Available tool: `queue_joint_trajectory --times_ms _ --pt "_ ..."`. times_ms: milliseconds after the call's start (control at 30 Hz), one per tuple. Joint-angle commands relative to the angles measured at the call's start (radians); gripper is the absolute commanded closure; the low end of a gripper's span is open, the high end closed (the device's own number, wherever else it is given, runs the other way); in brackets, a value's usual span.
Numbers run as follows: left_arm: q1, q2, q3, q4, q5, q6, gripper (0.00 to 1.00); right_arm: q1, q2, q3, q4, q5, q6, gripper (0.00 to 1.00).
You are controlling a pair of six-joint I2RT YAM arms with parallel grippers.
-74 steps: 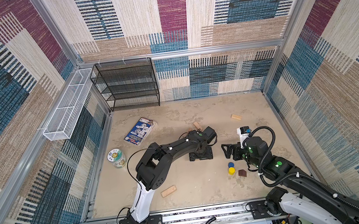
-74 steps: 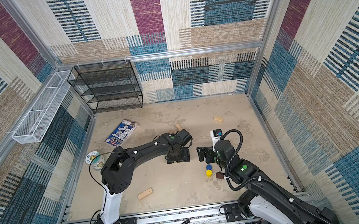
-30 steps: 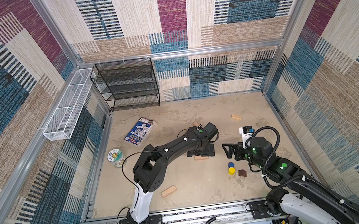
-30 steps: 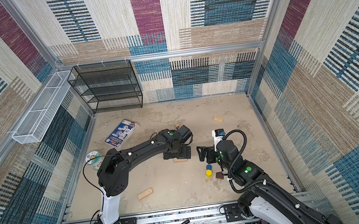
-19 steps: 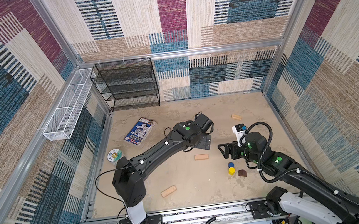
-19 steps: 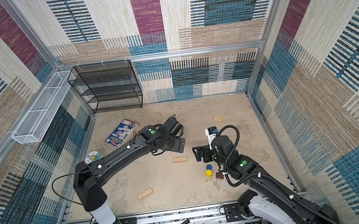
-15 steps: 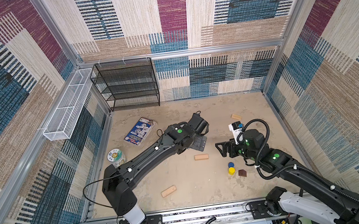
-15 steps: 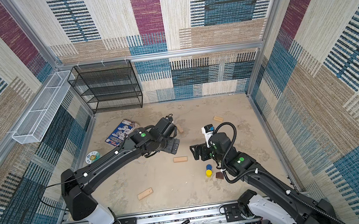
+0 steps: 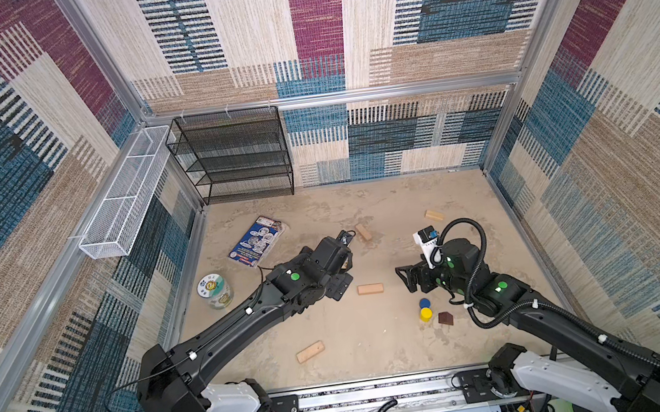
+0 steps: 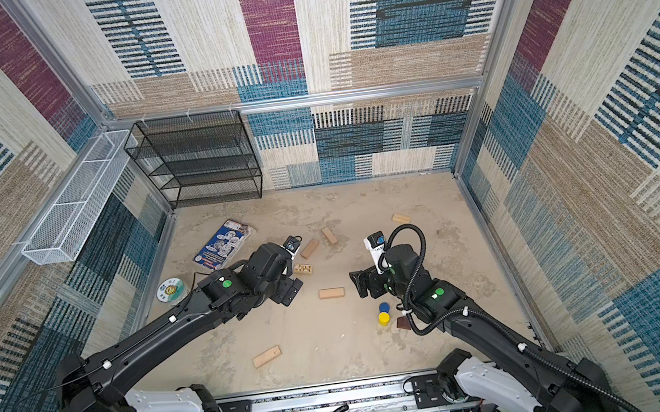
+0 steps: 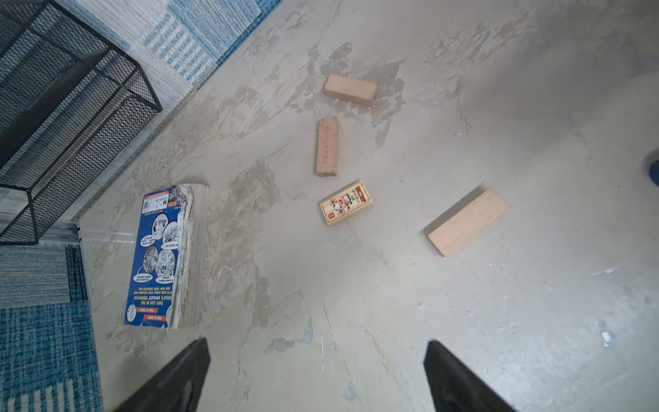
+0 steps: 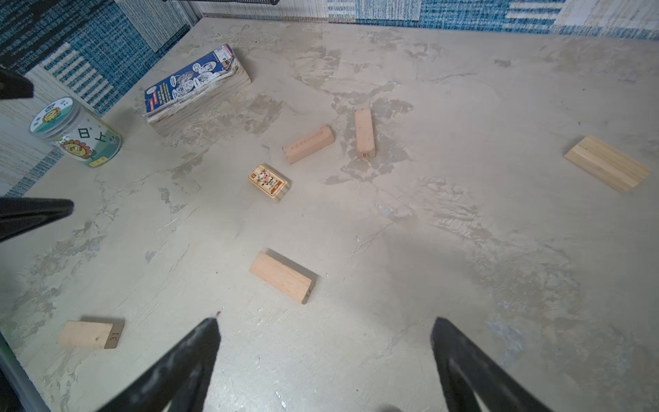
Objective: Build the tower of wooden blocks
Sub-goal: 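Raise the left gripper and draw it back while the right arm swings toward the robot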
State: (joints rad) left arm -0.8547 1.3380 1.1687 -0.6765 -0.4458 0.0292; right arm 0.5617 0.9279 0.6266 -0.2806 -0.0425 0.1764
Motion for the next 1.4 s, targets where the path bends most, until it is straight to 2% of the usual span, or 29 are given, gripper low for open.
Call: queue_joint_trajectory --times_ms 0,200,400,633,733,933,1067,1200,1267,1367 --pt "0.003 -0.014 0.012 0.024 -0.009 0.024 0.02 0.002 -0.021 -0.014 0.013 -0.003 0.044 0.05" --pt "0.005 -0.113 -0.006 -0.058 -0.019 -0.044 0.01 0.002 -0.083 -0.002 -0.043 -0.052 0.084 0.08" --pt "0.009 -0.259 -0.098 -0.109 0.001 -0.096 0.01 0.001 -0.145 0.002 -0.039 -0.089 0.102 0.11" --pt "0.008 -0.442 -0.236 -0.171 -0.003 -0.161 0.02 0.003 -0.103 0.009 -0.044 -0.17 0.136 0.13" --pt "0.008 -0.518 -0.248 -0.182 -0.011 -0.192 0.02 0.007 -0.084 0.019 -0.052 -0.198 0.156 0.14" --pt "0.016 -0.61 -0.274 -0.165 -0.079 -0.202 0.01 0.107 -0.059 0.034 -0.018 -0.198 0.169 0.18" --pt "0.023 -0.614 -0.276 -0.163 -0.076 -0.211 0.01 0.226 -0.007 0.07 0.003 -0.152 0.114 0.19" --pt "0.033 -0.571 -0.273 -0.157 -0.057 -0.223 0.01 0.356 0.076 0.126 0.036 -0.133 -0.02 0.2" --pt "0.043 -0.535 -0.267 -0.154 -0.067 -0.253 0.01 0.401 0.108 0.142 0.076 -0.161 -0.097 0.23" --pt "0.101 -0.472 -0.26 -0.146 0.021 -0.27 0.03 0.438 0.138 0.145 0.158 -0.248 -0.222 0.26"
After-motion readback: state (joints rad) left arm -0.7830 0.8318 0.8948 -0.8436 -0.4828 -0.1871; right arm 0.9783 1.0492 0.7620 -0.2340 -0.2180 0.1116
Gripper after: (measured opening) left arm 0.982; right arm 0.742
